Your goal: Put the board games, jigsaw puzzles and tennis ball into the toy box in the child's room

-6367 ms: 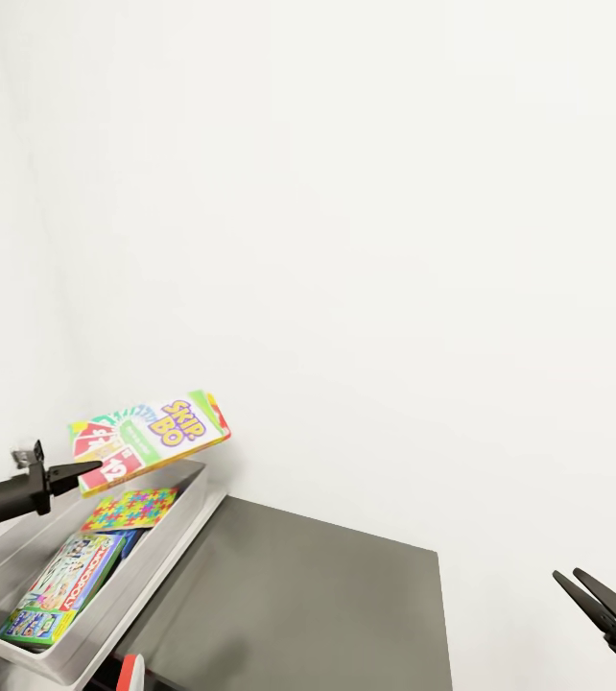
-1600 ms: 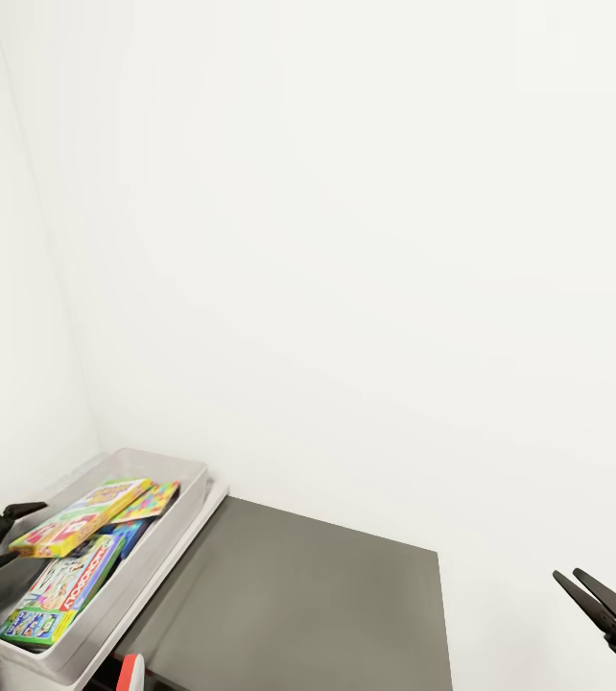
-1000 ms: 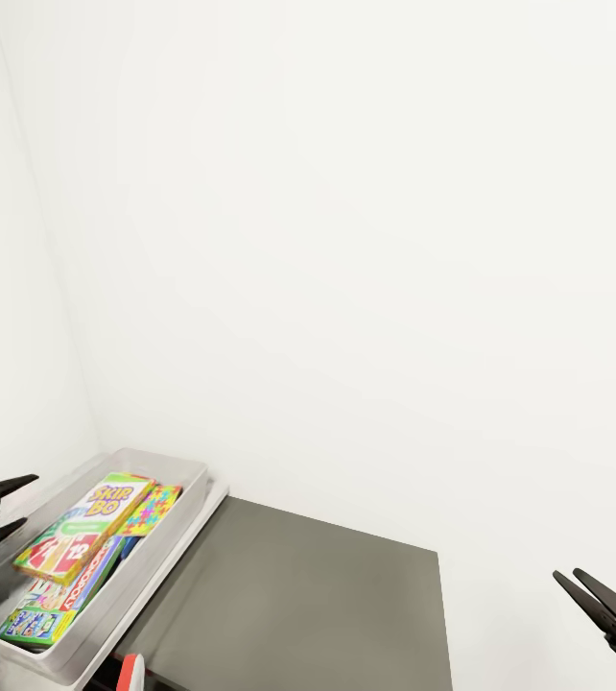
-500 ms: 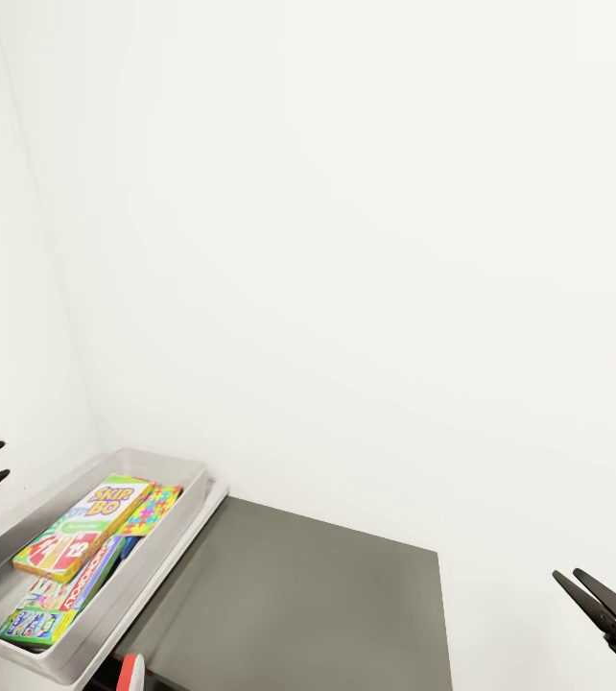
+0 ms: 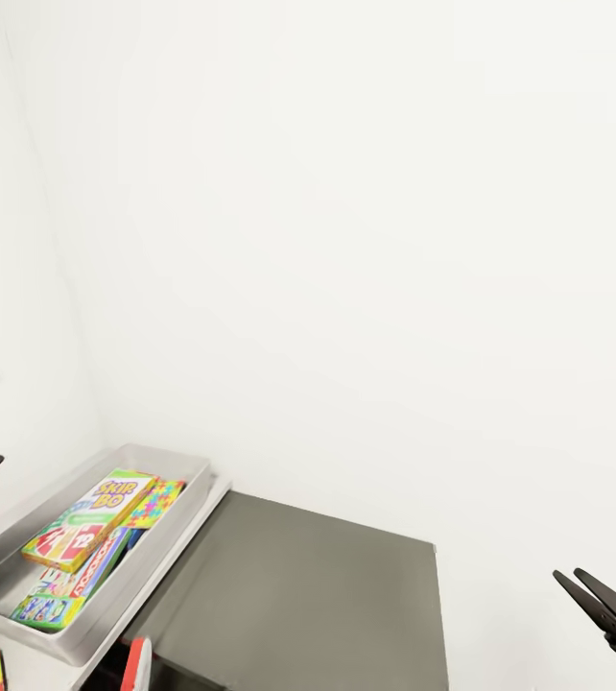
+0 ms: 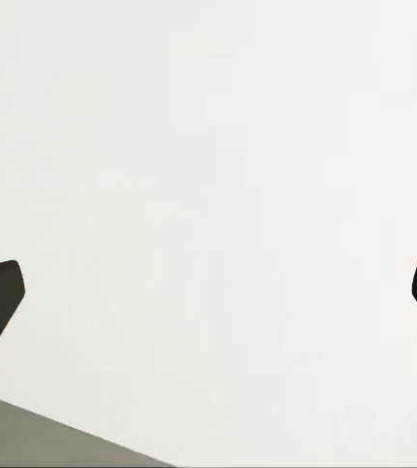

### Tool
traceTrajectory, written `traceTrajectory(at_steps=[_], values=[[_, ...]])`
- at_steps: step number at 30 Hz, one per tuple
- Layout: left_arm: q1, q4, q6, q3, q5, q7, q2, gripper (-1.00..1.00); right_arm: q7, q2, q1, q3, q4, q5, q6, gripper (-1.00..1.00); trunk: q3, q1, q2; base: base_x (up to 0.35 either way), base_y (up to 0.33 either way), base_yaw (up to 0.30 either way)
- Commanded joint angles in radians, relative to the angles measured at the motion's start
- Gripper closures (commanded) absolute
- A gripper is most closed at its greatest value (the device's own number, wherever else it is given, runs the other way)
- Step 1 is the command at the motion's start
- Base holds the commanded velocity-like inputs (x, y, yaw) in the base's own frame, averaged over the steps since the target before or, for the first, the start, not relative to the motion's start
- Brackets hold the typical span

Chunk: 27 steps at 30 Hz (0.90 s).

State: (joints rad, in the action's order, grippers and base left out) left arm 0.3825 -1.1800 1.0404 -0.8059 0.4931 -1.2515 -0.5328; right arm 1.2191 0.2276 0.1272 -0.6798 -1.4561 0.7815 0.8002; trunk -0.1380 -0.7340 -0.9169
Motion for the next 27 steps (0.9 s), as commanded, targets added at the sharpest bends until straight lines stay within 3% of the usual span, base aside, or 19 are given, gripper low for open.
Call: traceTrajectory(at_steps=[1,12,27], values=[[-0.001,-0.005,0.007,0.000,0.001,-0.003,0.000,-1.00,-0.001,0.000,0.000,0.000,0.000,0.006,0.007,-1.00,-0.001,0.000,-0.001,-0.301,-0.020,0.000],[-0.021,-0.047,0.007,0.000,0.001,-0.006,0.002,-1.00,-0.001,-0.003,0.000,0.001,-0.006,0.007,0.006,-1.00,0.001,0.000,-0.001,-0.263,-0.148,0.037],[-0.022,-0.052,0.006,0.001,0.001,-0.007,0.003,-1.00,-0.001,-0.003,0.000,0.001,-0.008,0.007,0.005,-1.00,0.018,0.000,-0.001,-0.039,-0.037,0.190]])
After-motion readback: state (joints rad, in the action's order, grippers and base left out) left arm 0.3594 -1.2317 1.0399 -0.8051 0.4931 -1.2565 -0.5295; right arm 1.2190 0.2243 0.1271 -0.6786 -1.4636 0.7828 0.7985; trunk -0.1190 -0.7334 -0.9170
